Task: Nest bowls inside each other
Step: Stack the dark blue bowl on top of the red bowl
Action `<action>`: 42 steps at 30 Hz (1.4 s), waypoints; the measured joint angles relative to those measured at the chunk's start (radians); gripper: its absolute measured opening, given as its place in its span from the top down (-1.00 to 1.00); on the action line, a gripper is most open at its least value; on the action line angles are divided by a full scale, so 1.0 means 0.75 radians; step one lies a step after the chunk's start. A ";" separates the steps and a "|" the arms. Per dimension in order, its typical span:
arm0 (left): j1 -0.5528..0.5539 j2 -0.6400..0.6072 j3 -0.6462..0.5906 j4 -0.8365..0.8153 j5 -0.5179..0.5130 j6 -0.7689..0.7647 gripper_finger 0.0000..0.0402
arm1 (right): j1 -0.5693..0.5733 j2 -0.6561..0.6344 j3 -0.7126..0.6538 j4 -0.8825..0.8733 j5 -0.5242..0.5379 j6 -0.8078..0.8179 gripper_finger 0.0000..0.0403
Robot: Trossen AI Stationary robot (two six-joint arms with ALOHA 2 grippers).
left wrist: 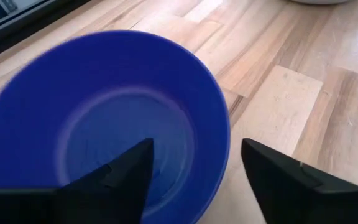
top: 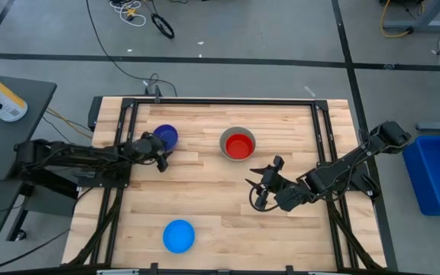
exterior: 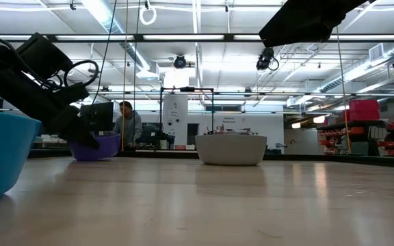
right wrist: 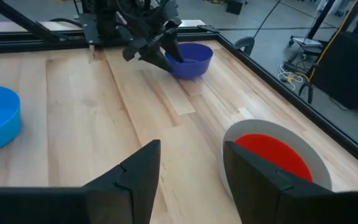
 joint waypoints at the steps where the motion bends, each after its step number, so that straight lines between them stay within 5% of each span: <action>1: 0.000 0.010 0.000 0.006 0.000 0.000 -0.16 | 0.000 0.000 0.000 0.000 0.000 0.000 0.09; 7: 0.001 0.031 0.000 0.028 0.001 0.035 0.28 | 0.000 0.000 0.000 0.000 0.000 0.009 0.08; 13: -0.001 0.031 0.000 0.104 0.014 0.121 0.92 | 0.000 0.000 0.000 0.000 0.000 0.028 0.06; 25: -0.082 0.031 0.000 0.456 0.136 0.251 0.97 | 0.000 0.000 0.000 0.000 0.000 0.034 0.16; 34: -0.109 0.031 0.003 0.938 0.444 0.295 0.97 | 0.000 0.000 0.000 0.000 0.001 0.040 0.12; 42: -0.107 0.139 0.128 0.963 0.611 0.284 0.97 | 0.002 0.001 0.000 0.000 0.003 0.034 0.10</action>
